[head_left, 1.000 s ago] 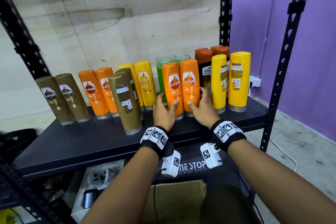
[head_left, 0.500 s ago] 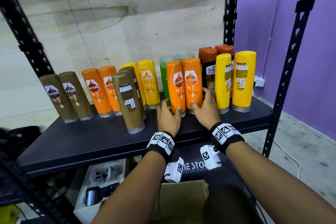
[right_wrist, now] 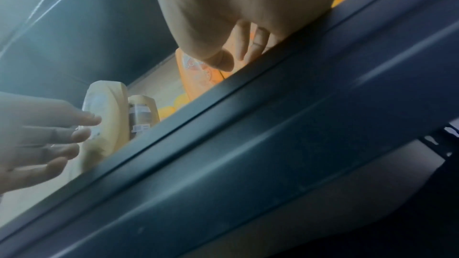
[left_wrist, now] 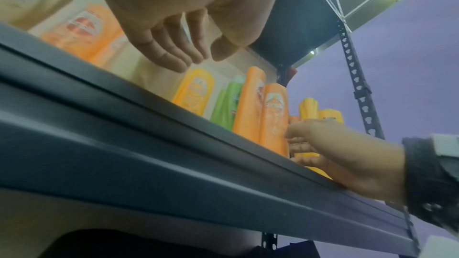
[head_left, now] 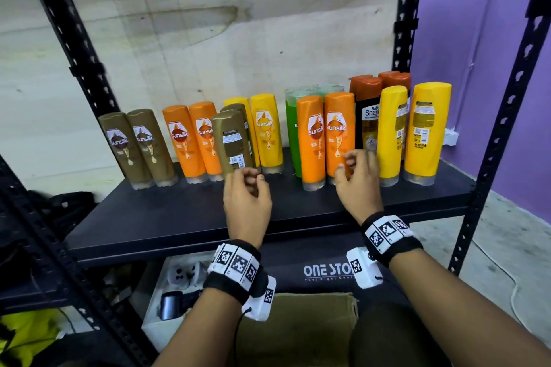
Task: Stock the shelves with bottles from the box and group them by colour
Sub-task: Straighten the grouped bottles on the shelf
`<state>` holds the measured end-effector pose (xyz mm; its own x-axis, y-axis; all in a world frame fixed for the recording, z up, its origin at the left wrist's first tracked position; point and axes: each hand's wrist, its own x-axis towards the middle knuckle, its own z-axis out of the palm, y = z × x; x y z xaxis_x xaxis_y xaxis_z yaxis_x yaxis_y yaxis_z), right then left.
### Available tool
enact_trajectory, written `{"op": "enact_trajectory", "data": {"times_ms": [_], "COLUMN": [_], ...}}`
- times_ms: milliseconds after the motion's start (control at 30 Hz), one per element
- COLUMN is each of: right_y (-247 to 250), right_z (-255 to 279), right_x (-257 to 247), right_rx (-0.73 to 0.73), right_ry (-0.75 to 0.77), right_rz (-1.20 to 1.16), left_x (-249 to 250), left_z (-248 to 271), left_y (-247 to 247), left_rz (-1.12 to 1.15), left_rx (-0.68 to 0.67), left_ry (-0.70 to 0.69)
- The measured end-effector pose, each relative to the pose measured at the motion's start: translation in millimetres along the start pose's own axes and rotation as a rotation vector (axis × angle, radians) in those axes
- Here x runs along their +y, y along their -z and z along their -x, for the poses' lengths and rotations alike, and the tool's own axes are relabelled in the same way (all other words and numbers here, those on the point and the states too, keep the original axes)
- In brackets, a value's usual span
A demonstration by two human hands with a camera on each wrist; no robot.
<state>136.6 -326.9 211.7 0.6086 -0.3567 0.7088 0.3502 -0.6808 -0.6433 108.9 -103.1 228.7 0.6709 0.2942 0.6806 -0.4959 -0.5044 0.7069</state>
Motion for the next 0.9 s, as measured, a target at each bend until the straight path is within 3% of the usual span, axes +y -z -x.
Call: {"op": "enact_trajectory", "data": {"times_ms": [300, 500, 567, 733, 900], "right_y": [-18.1, -39.2, -48.1, -75.0, -104.8], "right_z": [10.4, 8.8, 6.1, -2.6, -12.7], "right_x": [-37.0, -63.3, -70.6, -86.1, -99.1], "right_rx": [-0.333, -0.464, -0.485, -0.518, -0.602], "right_ry": [0.120, 0.158, 0.159, 0.120, -0.049], "right_rz": [0.084, 0.128, 0.131, 0.053, -0.060], "left_x": [-18.8, -38.4, -45.7, -55.5, -59.4], "left_z": [-17.5, -33.7, -34.3, -27.6, -27.3], "left_y": [16.1, 19.9, 21.7, 24.8, 27.4], "left_rz": [-0.084, -0.025, 0.000, 0.041, 0.043], "left_rx": [0.048, -0.174, -0.190, -0.076, 0.059], "left_ry": [0.120, 0.171, 0.178, 0.148, 0.187]}}
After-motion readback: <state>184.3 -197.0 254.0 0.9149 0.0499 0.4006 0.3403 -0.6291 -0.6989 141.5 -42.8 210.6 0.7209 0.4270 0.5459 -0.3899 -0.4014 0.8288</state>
